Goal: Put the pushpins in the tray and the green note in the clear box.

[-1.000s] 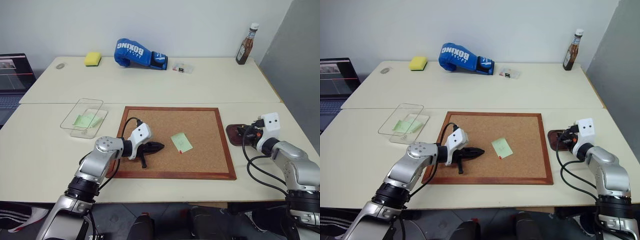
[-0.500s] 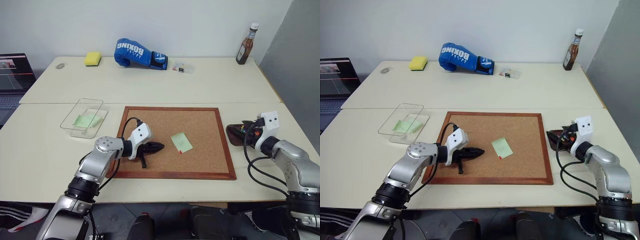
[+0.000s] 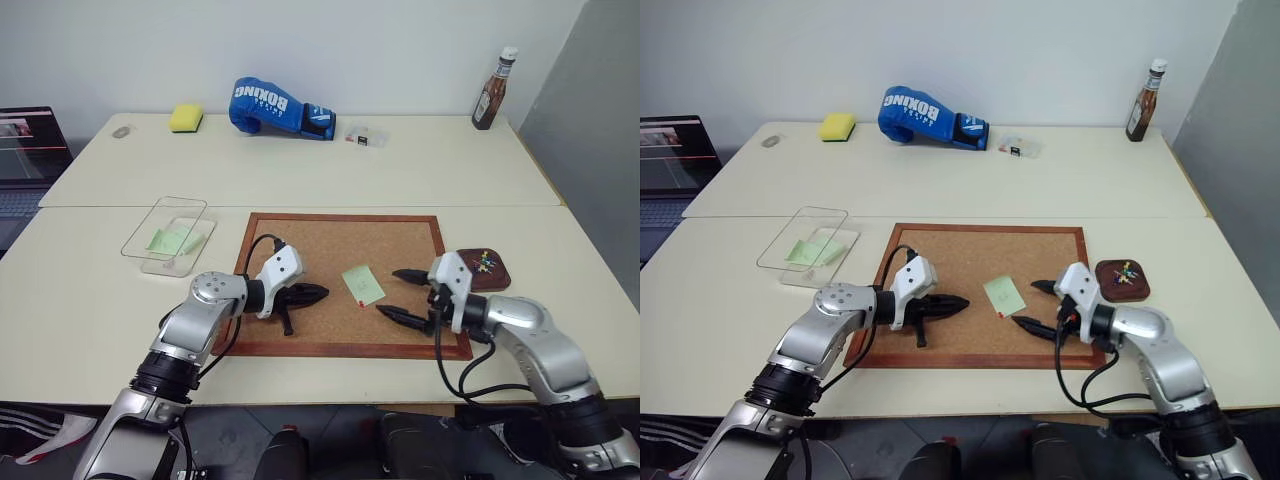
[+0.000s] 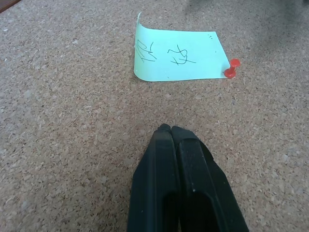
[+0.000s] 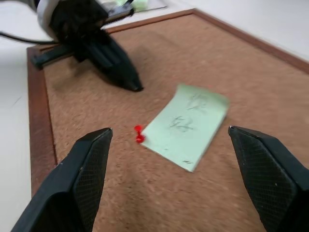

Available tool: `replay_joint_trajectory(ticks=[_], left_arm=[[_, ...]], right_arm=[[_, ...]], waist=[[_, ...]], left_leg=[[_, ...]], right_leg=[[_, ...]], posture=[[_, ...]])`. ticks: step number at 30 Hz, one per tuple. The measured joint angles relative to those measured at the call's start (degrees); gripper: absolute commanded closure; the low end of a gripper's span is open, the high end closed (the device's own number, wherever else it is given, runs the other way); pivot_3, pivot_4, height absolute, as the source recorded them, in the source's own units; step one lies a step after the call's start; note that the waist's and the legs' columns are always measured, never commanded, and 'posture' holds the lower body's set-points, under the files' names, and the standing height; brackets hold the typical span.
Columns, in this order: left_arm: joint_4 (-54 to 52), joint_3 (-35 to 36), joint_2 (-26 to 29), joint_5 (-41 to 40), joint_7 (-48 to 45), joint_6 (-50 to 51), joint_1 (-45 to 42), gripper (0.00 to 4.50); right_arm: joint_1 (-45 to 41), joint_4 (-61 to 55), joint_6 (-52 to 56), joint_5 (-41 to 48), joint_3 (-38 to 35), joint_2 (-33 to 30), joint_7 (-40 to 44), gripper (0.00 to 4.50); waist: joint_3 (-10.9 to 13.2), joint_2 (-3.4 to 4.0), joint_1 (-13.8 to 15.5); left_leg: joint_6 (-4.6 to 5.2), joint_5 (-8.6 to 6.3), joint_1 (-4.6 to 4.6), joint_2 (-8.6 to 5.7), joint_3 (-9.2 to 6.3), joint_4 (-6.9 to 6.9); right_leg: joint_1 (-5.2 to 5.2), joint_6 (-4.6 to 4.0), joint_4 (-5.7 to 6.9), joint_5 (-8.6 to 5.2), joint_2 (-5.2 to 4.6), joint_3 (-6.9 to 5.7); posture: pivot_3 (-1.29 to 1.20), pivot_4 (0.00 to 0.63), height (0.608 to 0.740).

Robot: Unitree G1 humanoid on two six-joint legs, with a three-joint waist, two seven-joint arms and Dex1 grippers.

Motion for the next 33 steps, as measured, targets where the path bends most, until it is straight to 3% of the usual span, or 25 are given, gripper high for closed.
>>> replay_joint_trajectory(ticks=[10,31,33], left_arm=[[-0.7,0.0,-0.1,0.0,0.1,0.0,0.4,4.50],[-1.4,0.0,0.3,0.1,0.3,0.1,0.9,4.50],[-1.6,0.0,0.3,0.1,0.3,0.1,1.0,4.50]], right_arm=[[-3.8,10.5,-8.7,-5.0,5.4,5.5,1.8,0.44],[-6.4,16.8,-12.6,-6.2,5.1,8.6,3.2,4.33],[-6.3,16.9,-13.6,-6.4,5.3,8.6,3.8,4.44]], waist=[[0.0,-0.01,0.0],[0.0,0.00,0.0],[0.0,0.00,0.0]], left_leg=[[0.00,0.00,-0.01,0.00,-0.03,-0.02],[0.00,0.00,0.02,0.00,-0.03,-0.01],[0.00,0.00,0.02,0.00,-0.03,-0.01]], right_leg=[[-0.01,0.13,0.01,0.08,0.00,-0.02],[0.00,0.13,0.08,0.08,0.00,-0.01],[0.00,0.14,0.08,0.08,0.00,-0.01]], posture=[[0.00,0.150,0.740],[0.00,0.150,0.740],[0.00,0.150,0.740]])
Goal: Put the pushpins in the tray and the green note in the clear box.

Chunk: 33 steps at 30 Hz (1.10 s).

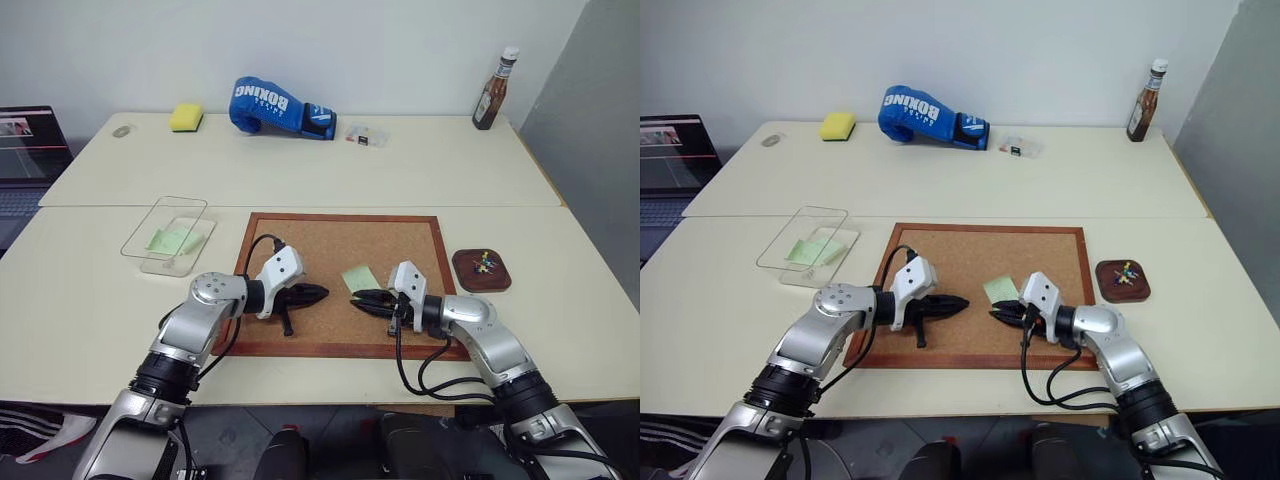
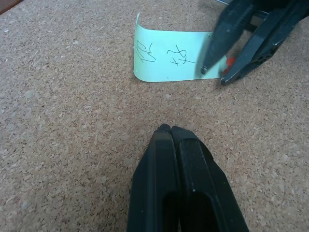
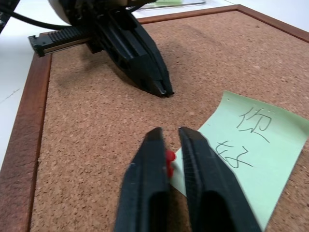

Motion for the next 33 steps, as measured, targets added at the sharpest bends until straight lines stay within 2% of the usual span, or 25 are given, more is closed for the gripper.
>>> replay_joint_trajectory(ticks=[10,16,21,26,29,33], left_arm=[[-0.3,0.0,-0.1,0.0,0.5,0.0,0.3,4.50],[-0.4,0.0,-0.2,0.0,0.7,0.0,0.6,4.50],[-0.2,0.0,-0.2,0.0,0.7,0.0,0.5,4.50],[-0.2,0.1,-0.8,0.0,0.9,0.0,0.4,4.50],[0.0,2.0,-2.7,-1.8,1.6,1.8,0.7,4.03],[-0.4,7.0,-6.6,-9.9,3.4,13.1,1.0,3.32]], right_arm=[[-0.3,0.0,-0.8,-0.8,0.0,-0.6,0.6,4.44],[-2.2,-1.9,2.4,-0.1,0.0,-2.1,2.5,4.44],[-6.4,-6.3,2.8,1.0,-3.4,-3.5,2.6,4.44],[-6.3,-6.4,2.9,1.0,-3.2,-3.8,3.0,4.44],[-6.4,-6.4,2.6,0.8,-3.3,-4.8,3.9,4.50],[-7.1,-6.2,1.0,0.3,-3.2,-5.8,4.8,4.50]], waist=[[0.0,0.00,0.0],[0.0,0.01,0.0],[0.0,0.00,0.0],[0.0,0.01,0.1],[0.0,0.01,0.3],[0.0,-0.03,0.3]], left_leg=[[0.00,0.00,-0.01,0.00,-0.01,0.00],[0.00,0.00,-0.03,0.00,0.00,0.00],[0.00,0.00,0.00,0.00,-0.05,0.00],[0.00,0.00,-0.02,-0.01,-0.04,-0.01],[0.00,0.00,-0.03,-0.05,-0.05,0.01],[0.00,0.01,-0.07,-0.04,-0.11,0.10]], right_leg=[[0.00,0.01,0.01,0.01,0.00,0.00],[-0.04,0.02,0.01,0.01,0.00,0.00],[0.00,0.03,0.02,0.02,0.00,-0.05],[0.00,0.03,0.00,0.02,-0.02,-0.05],[0.01,0.04,0.02,0.02,-0.05,-0.05],[0.00,0.06,0.06,0.03,-0.04,-0.11]], posture=[[0.00,0.150,0.740],[0.00,0.150,0.740],[0.00,0.150,0.740],[0.00,0.150,0.740],[0.00,0.150,0.740],[0.00,0.150,0.740]])
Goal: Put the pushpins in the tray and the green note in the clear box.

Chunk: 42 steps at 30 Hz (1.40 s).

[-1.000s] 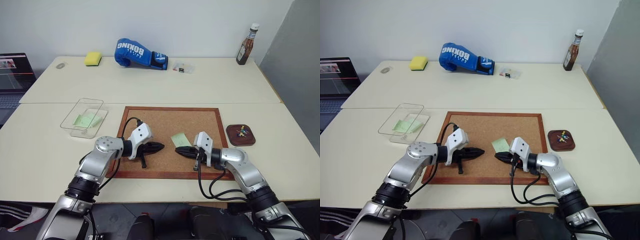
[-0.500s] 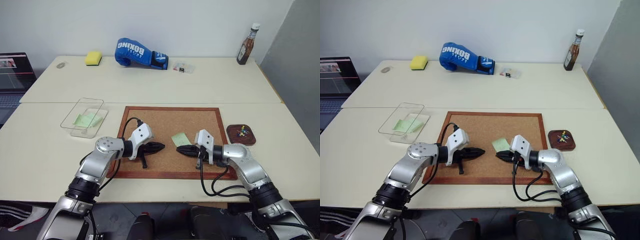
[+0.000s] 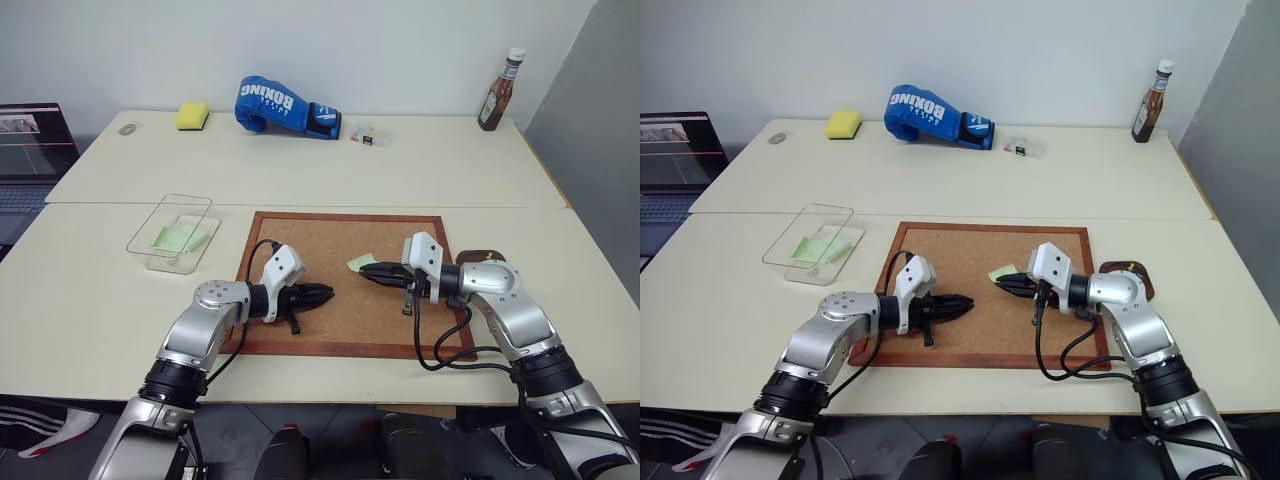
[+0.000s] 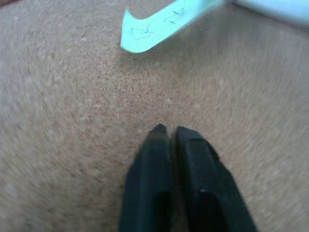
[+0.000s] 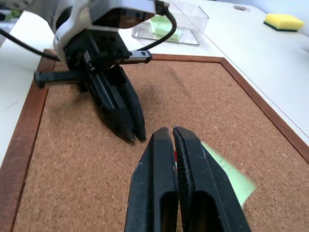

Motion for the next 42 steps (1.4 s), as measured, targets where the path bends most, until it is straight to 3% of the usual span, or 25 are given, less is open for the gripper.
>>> replay_joint_trajectory(ticks=[7,14,17,27,41,42], left_arm=[[-11.2,13.9,-9.8,-24.1,11.2,29.4,1.8,2.11],[-10.7,26.2,-18.7,-38.4,26.5,41.8,1.7,0.75],[-7.1,31.6,-22.6,-44.0,34.0,43.7,-0.3,0.75],[1.2,35.8,-28.3,-56.3,50.6,45.8,-1.6,0.75],[3.0,32.7,-29.9,-62.2,55.8,40.9,-4.0,0.75],[2.9,32.1,-29.6,-62.2,55.5,40.7,-4.0,0.92]], right_arm=[[-2.3,1.6,-4.0,-1.3,-0.1,-1.0,0.4,4.50],[-2.5,1.6,-7.5,-2.4,-0.1,-2.2,0.6,4.50],[-2.5,0.6,-8.8,-2.4,-0.1,-2.8,0.6,4.50],[-1.9,-6.5,-10.5,-2.4,0.0,-5.0,0.6,4.50],[-0.1,-8.4,-16.2,-4.6,2.0,-6.7,1.8,4.50],[-0.1,-8.4,-16.2,-4.6,2.1,-6.7,1.8,4.50]], waist=[[0.1,-0.05,-0.5],[0.1,-0.07,-0.4],[0.1,-0.09,-0.4],[0.1,-0.09,-0.3],[0.1,-0.12,-0.1],[0.1,-0.12,-0.1]], left_leg=[[-0.01,0.00,-0.03,0.03,-0.05,-0.08],[-0.03,0.01,-0.01,0.00,-0.10,-0.04],[-0.04,0.02,-0.01,-0.02,-0.10,-0.01],[-0.07,0.02,-0.02,-0.05,-0.10,-0.01],[-0.16,0.07,-0.05,-0.09,-0.09,-0.01],[-0.18,0.08,-0.05,-0.09,-0.10,-0.01]], right_leg=[[-0.04,0.05,-0.03,0.03,0.01,-0.03],[-0.01,0.06,-0.01,0.04,0.01,-0.05],[0.00,0.07,-0.01,0.04,0.01,-0.05],[0.01,0.07,-0.04,0.04,-0.01,-0.03],[0.02,0.08,-0.06,0.05,-0.03,-0.02],[0.01,0.09,-0.06,0.05,-0.03,-0.03]], posture=[[0.00,0.150,0.740],[0.00,0.150,0.740],[0.00,0.150,0.740],[0.00,0.150,0.740],[0.00,0.150,0.740],[0.00,0.150,0.740]])
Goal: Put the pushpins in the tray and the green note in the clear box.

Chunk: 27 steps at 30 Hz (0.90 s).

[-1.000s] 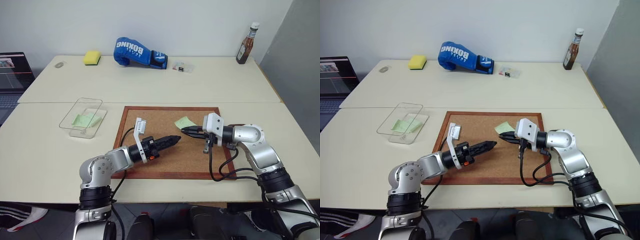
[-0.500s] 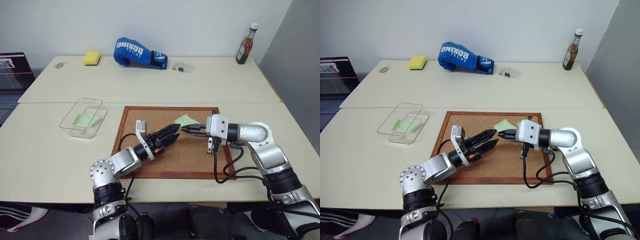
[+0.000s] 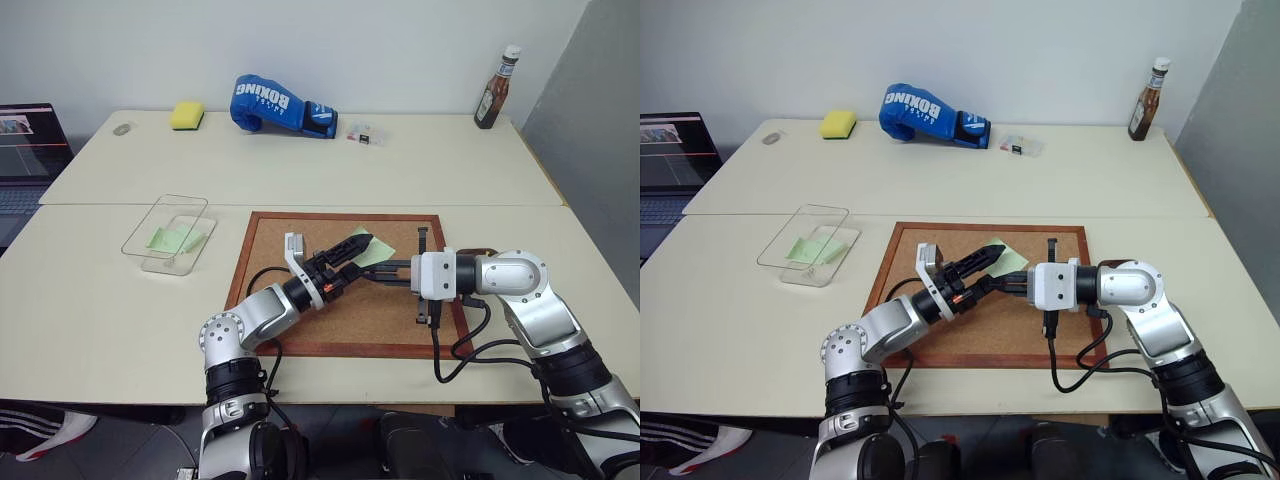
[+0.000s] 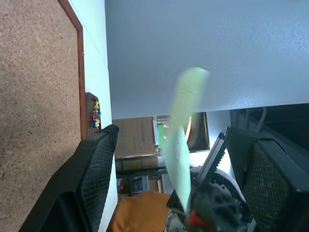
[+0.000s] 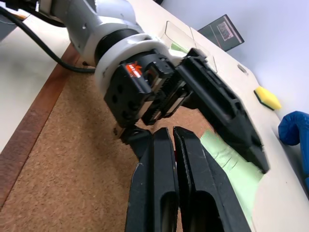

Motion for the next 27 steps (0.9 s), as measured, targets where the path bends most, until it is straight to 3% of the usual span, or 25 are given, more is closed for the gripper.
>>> replay_joint_trajectory(ticks=[2,19,27], left_arm=[[-0.4,-1.3,0.6,0.3,-1.1,-0.3,0.1,1.10],[-0.6,-6.1,3.9,1.8,-6.3,-3.6,0.8,4.33],[-0.9,-8.3,5.0,3.2,-7.8,-4.0,1.3,4.42]], right_arm=[[0.0,0.0,0.0,0.0,0.0,0.0,0.0,4.50],[0.0,0.0,0.2,0.0,0.2,0.5,-0.2,4.50],[0.0,0.0,0.2,0.0,0.3,0.6,-0.2,4.50]], waist=[[0.0,0.00,0.0],[0.0,0.00,0.0],[0.0,0.00,0.0]], left_leg=[[-0.02,0.01,0.00,0.00,-0.01,0.00],[-0.01,0.01,0.00,0.00,-0.01,0.00],[-0.01,0.01,0.00,0.00,-0.01,-0.01]], right_leg=[[0.00,0.00,0.00,0.00,0.00,-0.01],[0.00,0.00,0.00,0.00,0.00,0.00],[0.00,0.00,-0.01,0.00,0.00,-0.01]], posture=[[0.00,0.150,0.740],[0.00,0.150,0.740],[0.00,0.150,0.740]])
